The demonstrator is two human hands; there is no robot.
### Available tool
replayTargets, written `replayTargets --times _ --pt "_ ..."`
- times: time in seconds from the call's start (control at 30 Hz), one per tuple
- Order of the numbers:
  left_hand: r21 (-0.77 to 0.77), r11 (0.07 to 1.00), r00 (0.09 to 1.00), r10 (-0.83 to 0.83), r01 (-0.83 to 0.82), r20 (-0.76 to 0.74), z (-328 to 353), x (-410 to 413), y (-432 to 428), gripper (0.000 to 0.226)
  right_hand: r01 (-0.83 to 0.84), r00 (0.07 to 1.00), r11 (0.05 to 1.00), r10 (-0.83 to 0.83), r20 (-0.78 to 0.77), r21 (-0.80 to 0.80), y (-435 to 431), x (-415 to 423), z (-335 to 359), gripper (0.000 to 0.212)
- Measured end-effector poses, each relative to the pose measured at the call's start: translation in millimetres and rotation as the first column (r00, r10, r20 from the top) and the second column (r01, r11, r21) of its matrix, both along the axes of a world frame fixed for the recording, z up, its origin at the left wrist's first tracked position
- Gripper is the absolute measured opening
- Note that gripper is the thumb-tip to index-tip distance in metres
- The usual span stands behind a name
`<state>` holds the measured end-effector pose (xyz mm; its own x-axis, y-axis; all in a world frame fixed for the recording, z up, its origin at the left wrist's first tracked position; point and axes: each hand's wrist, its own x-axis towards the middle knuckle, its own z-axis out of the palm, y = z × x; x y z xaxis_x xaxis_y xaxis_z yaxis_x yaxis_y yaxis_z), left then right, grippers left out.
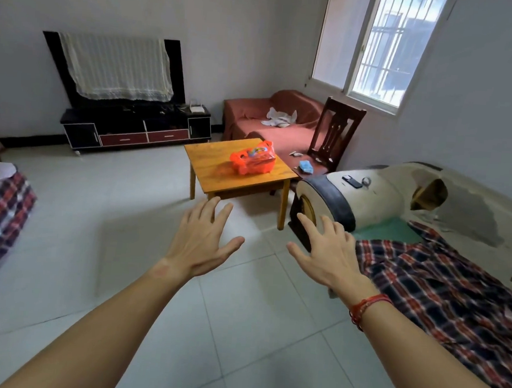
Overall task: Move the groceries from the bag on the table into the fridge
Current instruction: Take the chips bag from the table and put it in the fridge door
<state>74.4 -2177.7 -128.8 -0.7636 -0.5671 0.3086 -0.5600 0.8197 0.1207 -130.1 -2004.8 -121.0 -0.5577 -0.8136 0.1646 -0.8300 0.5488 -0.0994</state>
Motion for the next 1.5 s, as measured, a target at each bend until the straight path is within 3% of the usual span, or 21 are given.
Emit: replayTargets --times 0.43,1.5 --pt "0.009 1.000 0.999 -0.026 0.026 0.022 -11.1 -138.8 -212.5 0.081 0.027 1.000 1.000 -0.027 0.015 0.015 -210.6 -127.2 -10.7 0.069" --pt "0.135 0.983 0.979 0.104 -0.128 0.175 -52.4 -486.8 -548.3 0.094 -0.086 0.992 0.990 0.074 0.103 0.116 -570.9 -506.1 -65.9 0.076"
